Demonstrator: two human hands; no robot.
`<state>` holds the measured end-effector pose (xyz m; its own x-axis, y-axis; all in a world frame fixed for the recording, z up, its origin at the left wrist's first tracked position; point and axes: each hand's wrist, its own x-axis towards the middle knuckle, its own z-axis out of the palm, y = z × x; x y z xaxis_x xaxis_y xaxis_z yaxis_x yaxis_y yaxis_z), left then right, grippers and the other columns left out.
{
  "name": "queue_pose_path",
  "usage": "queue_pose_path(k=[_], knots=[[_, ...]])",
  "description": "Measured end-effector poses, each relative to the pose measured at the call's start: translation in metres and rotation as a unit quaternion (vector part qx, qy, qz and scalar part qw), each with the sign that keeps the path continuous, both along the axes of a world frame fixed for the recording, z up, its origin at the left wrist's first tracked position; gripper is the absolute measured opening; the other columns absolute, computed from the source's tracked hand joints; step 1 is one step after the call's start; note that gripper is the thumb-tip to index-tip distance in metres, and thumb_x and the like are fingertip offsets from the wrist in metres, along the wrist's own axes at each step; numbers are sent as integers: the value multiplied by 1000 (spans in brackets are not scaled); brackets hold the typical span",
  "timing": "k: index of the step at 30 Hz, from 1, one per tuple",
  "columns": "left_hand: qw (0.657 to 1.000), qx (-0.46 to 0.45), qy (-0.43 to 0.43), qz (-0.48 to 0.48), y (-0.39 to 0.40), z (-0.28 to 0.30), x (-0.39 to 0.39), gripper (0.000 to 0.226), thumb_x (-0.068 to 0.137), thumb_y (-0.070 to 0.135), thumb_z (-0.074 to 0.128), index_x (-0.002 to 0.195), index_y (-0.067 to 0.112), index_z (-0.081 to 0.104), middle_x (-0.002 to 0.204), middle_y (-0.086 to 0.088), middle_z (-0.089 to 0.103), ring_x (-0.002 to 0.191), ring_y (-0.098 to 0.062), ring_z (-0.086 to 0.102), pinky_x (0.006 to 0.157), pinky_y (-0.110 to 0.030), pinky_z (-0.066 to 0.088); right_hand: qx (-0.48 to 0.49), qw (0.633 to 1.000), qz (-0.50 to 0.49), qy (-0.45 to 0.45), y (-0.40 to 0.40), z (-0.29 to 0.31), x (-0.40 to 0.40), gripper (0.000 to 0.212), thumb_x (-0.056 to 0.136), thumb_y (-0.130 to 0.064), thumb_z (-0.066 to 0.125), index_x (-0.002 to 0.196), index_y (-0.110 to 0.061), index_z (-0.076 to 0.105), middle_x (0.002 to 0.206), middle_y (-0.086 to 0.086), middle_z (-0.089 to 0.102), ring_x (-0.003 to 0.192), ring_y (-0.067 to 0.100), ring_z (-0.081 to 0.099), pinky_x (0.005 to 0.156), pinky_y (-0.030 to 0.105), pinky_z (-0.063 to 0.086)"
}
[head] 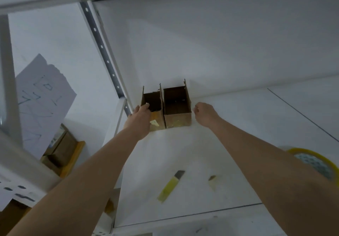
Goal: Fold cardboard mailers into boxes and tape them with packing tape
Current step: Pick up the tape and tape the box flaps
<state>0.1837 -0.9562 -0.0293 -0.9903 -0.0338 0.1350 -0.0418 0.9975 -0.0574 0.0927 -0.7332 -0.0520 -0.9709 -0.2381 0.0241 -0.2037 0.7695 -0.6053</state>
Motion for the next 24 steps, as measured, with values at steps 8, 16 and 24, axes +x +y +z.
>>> queue_pose_path(k=[8, 16, 24], knots=[[993, 4, 14, -119, 82, 14, -3, 35, 97, 21, 47, 130, 15, 55, 155, -10, 27, 146, -30, 16, 113, -47, 29, 175, 975, 31, 130, 56, 17, 49, 39, 103, -33, 39, 132, -9, 48, 125, 13, 54, 113, 31, 54, 88, 40, 46], [973, 37, 26, -226, 227, 5, 11, 36, 97, 27, 47, 131, 15, 55, 136, -5, 50, 127, -24, 41, 92, -38, 44, 251, 956, -35, 149, 184, 21, 103, 36, 101, -30, 42, 130, -10, 49, 122, 12, 54, 111, 29, 54, 83, 37, 45], [962, 29, 15, -272, 408, 27, 43, 34, 99, 30, 44, 130, 18, 53, 128, -3, 53, 119, -23, 46, 83, -38, 45, 291, 940, -111, 140, 364, 43, 170, 37, 99, -31, 46, 129, -10, 51, 121, 12, 56, 111, 30, 55, 85, 38, 46]])
